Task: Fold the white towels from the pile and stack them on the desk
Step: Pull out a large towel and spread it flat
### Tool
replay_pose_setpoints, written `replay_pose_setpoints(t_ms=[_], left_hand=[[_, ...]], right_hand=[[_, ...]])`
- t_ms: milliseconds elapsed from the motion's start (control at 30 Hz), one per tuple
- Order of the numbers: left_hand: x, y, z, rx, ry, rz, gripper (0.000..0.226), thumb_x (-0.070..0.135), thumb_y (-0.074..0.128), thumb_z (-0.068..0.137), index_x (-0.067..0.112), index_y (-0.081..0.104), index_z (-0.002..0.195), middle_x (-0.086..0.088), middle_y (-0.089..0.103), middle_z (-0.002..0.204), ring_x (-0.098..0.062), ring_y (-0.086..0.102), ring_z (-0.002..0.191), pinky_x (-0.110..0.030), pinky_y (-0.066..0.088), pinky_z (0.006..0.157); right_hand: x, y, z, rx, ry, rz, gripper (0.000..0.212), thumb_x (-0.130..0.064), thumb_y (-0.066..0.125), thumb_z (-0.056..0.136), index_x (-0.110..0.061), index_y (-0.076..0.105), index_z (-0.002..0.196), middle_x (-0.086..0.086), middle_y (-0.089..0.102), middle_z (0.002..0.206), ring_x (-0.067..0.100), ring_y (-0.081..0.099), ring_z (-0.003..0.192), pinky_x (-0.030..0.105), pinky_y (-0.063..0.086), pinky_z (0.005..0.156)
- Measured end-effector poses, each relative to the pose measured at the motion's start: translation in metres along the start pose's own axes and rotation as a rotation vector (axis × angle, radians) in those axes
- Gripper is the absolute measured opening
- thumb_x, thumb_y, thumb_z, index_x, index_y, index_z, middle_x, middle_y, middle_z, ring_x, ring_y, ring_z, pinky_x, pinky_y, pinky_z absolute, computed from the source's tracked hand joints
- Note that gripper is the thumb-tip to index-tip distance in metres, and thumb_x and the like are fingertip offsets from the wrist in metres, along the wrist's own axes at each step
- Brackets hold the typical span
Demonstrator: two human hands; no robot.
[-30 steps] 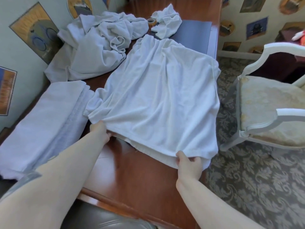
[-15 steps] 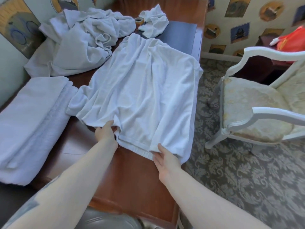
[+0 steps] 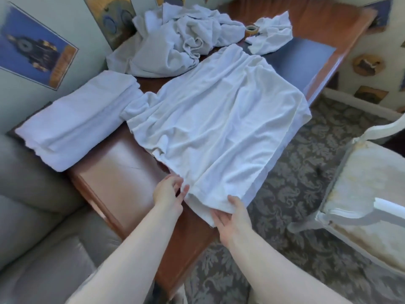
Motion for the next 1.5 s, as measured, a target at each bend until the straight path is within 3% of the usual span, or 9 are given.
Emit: replay_pose_setpoints(t_ms=[233,333,467,600,700,933,1167,1367,1500], left_hand=[[-0.059,-0.023,-0.066,0.079,-0.029,0.062,0.01,0.004,0.06,0.091,0.002,0.061,0.101,-0.013,0.065,0.089,-0.022,0.064,0.082,-0.034,0.058,0.075],[-0.085,-0.034,-0.086,0.054,-0.075,0.244,0.015,0.015,0.064,0.093,0.005,0.064,0.104,-0.011,0.071,0.097,-0.021,0.07,0.088,-0.031,0.059,0.07],[-0.081,-0.041,-0.084,0.166,0.121,0.44,0.023,0.014,0.066,0.09,0.014,0.057,0.111,-0.008,0.07,0.098,-0.018,0.07,0.085,-0.022,0.055,0.059],[-0.088,-0.015,-0.077,-0.057,0.051,0.586,0.027,0.014,0.077,0.079,0.005,0.067,0.102,-0.01,0.073,0.086,-0.014,0.061,0.063,-0.028,0.05,0.06],[-0.086,-0.008,-0.08,-0.071,0.162,0.69,0.016,0.024,0.076,0.081,0.013,0.073,0.092,-0.004,0.074,0.085,-0.012,0.063,0.071,-0.026,0.05,0.064],[-0.076,0.001,-0.096,-0.084,0.347,0.518,0.016,0.028,0.063,0.095,0.014,0.067,0.102,-0.002,0.075,0.097,-0.015,0.07,0.093,-0.031,0.055,0.084],[-0.093,0.026,-0.119,-0.181,0.3,0.622,0.014,0.025,0.071,0.089,0.02,0.076,0.101,0.009,0.076,0.096,-0.002,0.069,0.094,-0.007,0.047,0.071],[-0.101,0.045,-0.126,-0.086,0.235,0.289,0.017,0.023,0.055,0.1,0.016,0.065,0.112,-0.004,0.075,0.101,-0.023,0.073,0.091,-0.037,0.059,0.078],[-0.098,0.055,-0.129,-0.011,0.192,0.008,0.02,0.017,0.05,0.103,0.008,0.064,0.113,-0.012,0.075,0.094,-0.024,0.073,0.073,-0.031,0.057,0.059]], right_hand=[[-0.031,-0.02,0.013,-0.164,0.034,-0.694,0.014,-0.004,0.069,0.085,-0.009,0.059,0.095,0.005,0.065,0.09,0.019,0.064,0.076,0.027,0.052,0.066],[-0.032,-0.025,0.011,-0.201,0.109,-0.77,0.013,-0.005,0.067,0.087,-0.005,0.063,0.1,0.005,0.062,0.082,0.015,0.06,0.072,0.025,0.045,0.061],[-0.035,-0.017,0.013,-0.212,0.049,-0.854,0.018,-0.008,0.07,0.085,-0.01,0.065,0.102,0.0,0.066,0.087,0.013,0.06,0.075,0.025,0.039,0.062],[-0.038,-0.01,0.012,-0.284,-0.042,-0.914,0.015,-0.012,0.07,0.084,-0.014,0.068,0.099,-0.003,0.071,0.079,0.012,0.062,0.075,0.028,0.039,0.067],[-0.038,-0.011,0.012,-0.311,0.0,-0.886,0.015,-0.015,0.07,0.084,-0.016,0.07,0.099,-0.006,0.07,0.072,0.009,0.059,0.067,0.026,0.04,0.067],[-0.055,0.002,0.008,-0.481,0.222,-0.675,0.015,-0.003,0.065,0.078,-0.004,0.062,0.093,0.004,0.056,0.066,0.01,0.048,0.051,0.019,0.04,0.041],[-0.083,-0.002,0.0,-0.547,0.233,-0.87,0.02,-0.005,0.071,0.076,-0.004,0.069,0.096,0.006,0.065,0.076,0.012,0.058,0.057,0.023,0.048,0.052],[-0.111,0.007,0.0,-0.617,0.153,-0.92,0.01,-0.003,0.071,0.075,-0.009,0.069,0.083,0.003,0.061,0.066,0.014,0.056,0.059,0.026,0.051,0.065],[-0.118,0.009,-0.007,-0.746,0.08,-1.118,0.008,-0.011,0.073,0.079,-0.011,0.072,0.086,0.003,0.062,0.071,0.01,0.057,0.059,0.022,0.049,0.064]])
Point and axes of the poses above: each hand's wrist, its own z-axis towards the middle knuckle, its own y-axis out of the palm, x = y × z, the point moved 6 cm from there along z, towards the middle knuckle
